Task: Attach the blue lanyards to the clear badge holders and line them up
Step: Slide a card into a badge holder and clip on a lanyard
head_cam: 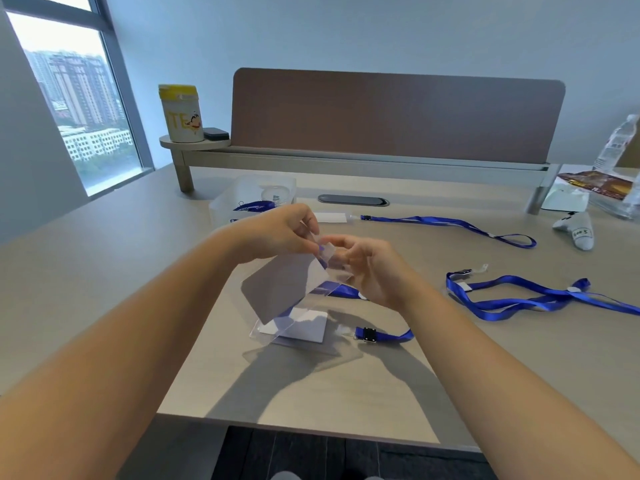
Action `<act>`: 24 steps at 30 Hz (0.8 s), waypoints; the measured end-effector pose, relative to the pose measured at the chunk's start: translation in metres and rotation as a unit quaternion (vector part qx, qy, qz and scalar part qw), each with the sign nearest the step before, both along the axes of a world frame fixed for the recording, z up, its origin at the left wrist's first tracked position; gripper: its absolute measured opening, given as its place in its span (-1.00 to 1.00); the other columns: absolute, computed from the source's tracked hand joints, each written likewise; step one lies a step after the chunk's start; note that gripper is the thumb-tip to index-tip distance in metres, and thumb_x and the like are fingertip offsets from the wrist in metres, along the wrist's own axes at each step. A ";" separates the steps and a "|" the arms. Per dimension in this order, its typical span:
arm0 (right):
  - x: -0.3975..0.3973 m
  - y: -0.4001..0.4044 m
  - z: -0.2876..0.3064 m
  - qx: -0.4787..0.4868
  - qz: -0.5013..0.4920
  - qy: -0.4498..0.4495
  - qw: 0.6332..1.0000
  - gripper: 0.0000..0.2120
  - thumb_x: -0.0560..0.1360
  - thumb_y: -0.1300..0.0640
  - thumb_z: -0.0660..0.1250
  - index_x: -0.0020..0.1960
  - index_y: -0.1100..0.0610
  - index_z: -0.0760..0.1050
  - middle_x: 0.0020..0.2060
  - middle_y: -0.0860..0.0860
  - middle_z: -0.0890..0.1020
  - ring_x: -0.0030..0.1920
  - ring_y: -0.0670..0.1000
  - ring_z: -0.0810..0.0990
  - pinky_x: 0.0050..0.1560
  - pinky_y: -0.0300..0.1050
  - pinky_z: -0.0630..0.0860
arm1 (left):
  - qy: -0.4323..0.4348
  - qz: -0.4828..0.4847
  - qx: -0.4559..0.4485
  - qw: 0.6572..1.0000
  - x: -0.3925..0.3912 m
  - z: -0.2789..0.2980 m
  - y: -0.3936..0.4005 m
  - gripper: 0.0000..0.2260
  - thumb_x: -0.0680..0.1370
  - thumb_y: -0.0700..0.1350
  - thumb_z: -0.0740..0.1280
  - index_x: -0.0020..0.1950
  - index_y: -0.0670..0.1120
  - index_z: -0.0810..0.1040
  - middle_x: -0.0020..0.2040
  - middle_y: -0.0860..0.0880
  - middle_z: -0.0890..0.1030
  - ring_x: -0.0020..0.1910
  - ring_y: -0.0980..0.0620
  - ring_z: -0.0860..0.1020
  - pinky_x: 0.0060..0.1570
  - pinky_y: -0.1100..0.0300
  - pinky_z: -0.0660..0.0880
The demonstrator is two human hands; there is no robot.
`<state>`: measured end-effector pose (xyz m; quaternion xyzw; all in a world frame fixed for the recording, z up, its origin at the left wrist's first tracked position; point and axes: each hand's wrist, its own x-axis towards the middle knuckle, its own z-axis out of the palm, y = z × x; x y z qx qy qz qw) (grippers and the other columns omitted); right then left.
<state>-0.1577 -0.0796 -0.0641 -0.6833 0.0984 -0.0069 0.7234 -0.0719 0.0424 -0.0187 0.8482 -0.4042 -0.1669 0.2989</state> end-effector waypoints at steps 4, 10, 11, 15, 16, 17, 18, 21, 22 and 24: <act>-0.001 0.000 -0.004 0.029 0.005 0.003 1.000 -0.70 0.46 0.29 0.03 -0.19 0.15 0.53 -0.15 0.08 0.58 -0.03 0.05 0.51 0.27 0.06 0.30 | 0.022 -0.003 0.003 1.000 0.004 -0.001 0.006 -0.82 0.47 -0.22 0.32 -0.15 0.02 0.36 -0.26 0.03 0.46 -0.23 0.07 0.44 -0.17 0.28 0.41; 0.001 -0.006 -0.006 -0.009 -0.005 0.034 0.999 -0.79 0.50 0.27 0.13 -0.25 0.20 0.47 -0.30 0.04 0.53 -0.27 -0.03 0.48 -0.02 -0.15 0.42 | -0.059 0.010 0.005 0.998 0.010 0.000 0.013 -0.79 0.51 -0.19 0.27 0.13 -0.10 0.50 -0.08 -0.03 0.48 -0.04 -0.03 0.44 0.06 0.12 0.36; 0.001 -0.007 -0.005 -0.014 -0.001 0.036 0.999 -0.78 0.51 0.27 0.13 -0.26 0.20 0.47 -0.32 0.04 0.52 -0.30 -0.05 0.50 -0.07 -0.19 0.47 | -0.061 0.011 0.001 0.998 0.011 -0.001 0.014 -0.79 0.51 -0.20 0.27 0.14 -0.11 0.51 -0.06 -0.05 0.48 -0.04 -0.03 0.44 0.05 0.13 0.36; 0.002 -0.005 -0.002 -0.051 0.006 0.028 0.998 -0.78 0.53 0.31 0.14 -0.25 0.21 0.46 -0.33 0.07 0.53 -0.44 -0.09 0.52 -0.39 -0.34 0.56 | -0.083 0.021 -0.008 0.996 0.015 -0.007 0.014 -0.78 0.51 -0.23 0.26 0.15 -0.13 0.51 -0.14 -0.05 0.50 -0.15 0.02 0.45 -0.09 0.27 0.38; 0.003 -0.005 -0.003 -0.075 0.004 0.022 0.997 -0.78 0.53 0.31 0.14 -0.24 0.20 0.47 -0.32 0.08 0.54 -0.49 -0.10 0.49 -0.47 -0.35 0.51 | -0.086 0.029 -0.021 0.996 0.014 -0.009 0.013 -0.78 0.51 -0.24 0.26 0.14 -0.13 0.51 -0.20 -0.02 0.49 -0.21 0.07 0.44 -0.18 0.32 0.38; 0.004 -0.005 -0.003 -0.099 0.000 0.016 0.995 -0.78 0.53 0.31 0.14 -0.24 0.18 0.48 -0.32 0.07 0.55 -0.54 -0.11 0.43 -0.53 -0.37 0.43 | -0.087 0.039 -0.035 0.995 0.015 -0.013 0.012 -0.78 0.50 -0.25 0.26 0.14 -0.14 0.50 -0.25 0.02 0.47 -0.25 0.10 0.43 -0.22 0.35 0.37; 0.005 -0.005 -0.003 -0.124 -0.006 0.010 0.992 -0.79 0.52 0.31 0.16 -0.23 0.17 0.49 -0.33 0.06 0.55 -0.57 -0.13 0.38 -0.57 -0.39 0.35 | -0.086 0.051 -0.050 0.994 0.015 -0.017 0.011 -0.78 0.50 -0.25 0.27 0.13 -0.15 0.49 -0.28 0.05 0.44 -0.25 0.09 0.43 -0.21 0.33 0.38; 0.006 -0.002 -0.002 -0.204 -0.020 -0.017 0.979 -0.90 0.49 0.31 0.26 -0.06 0.18 0.53 -0.35 -0.02 0.50 -0.58 -0.21 0.39 -0.57 -0.48 0.30 | -0.067 0.082 -0.084 0.991 0.017 -0.026 0.010 -0.81 0.50 -0.24 0.27 0.11 -0.18 0.48 -0.31 0.07 0.41 -0.16 0.01 0.42 -0.06 0.19 0.36; 0.006 -0.002 -0.003 -0.234 -0.023 -0.033 0.971 -0.85 0.47 0.30 0.30 0.03 0.19 0.53 -0.35 -0.04 0.47 -0.51 -0.21 0.41 -0.54 -0.50 0.33 | -0.051 0.084 -0.088 0.991 0.018 -0.028 0.011 -0.84 0.50 -0.24 0.27 0.08 -0.18 0.47 -0.31 0.06 0.41 -0.15 -0.01 0.42 -0.05 0.17 0.35; 0.008 -0.002 -0.003 -0.278 -0.028 -0.067 0.958 -0.75 0.43 0.30 0.36 0.11 0.20 0.53 -0.34 -0.07 0.46 -0.38 -0.18 0.42 -0.41 -0.49 0.40 | -0.016 0.073 -0.083 0.994 0.020 -0.028 0.014 -0.91 0.51 -0.23 0.26 0.00 -0.13 0.44 -0.27 0.02 0.45 -0.12 -0.01 0.44 -0.02 0.15 0.35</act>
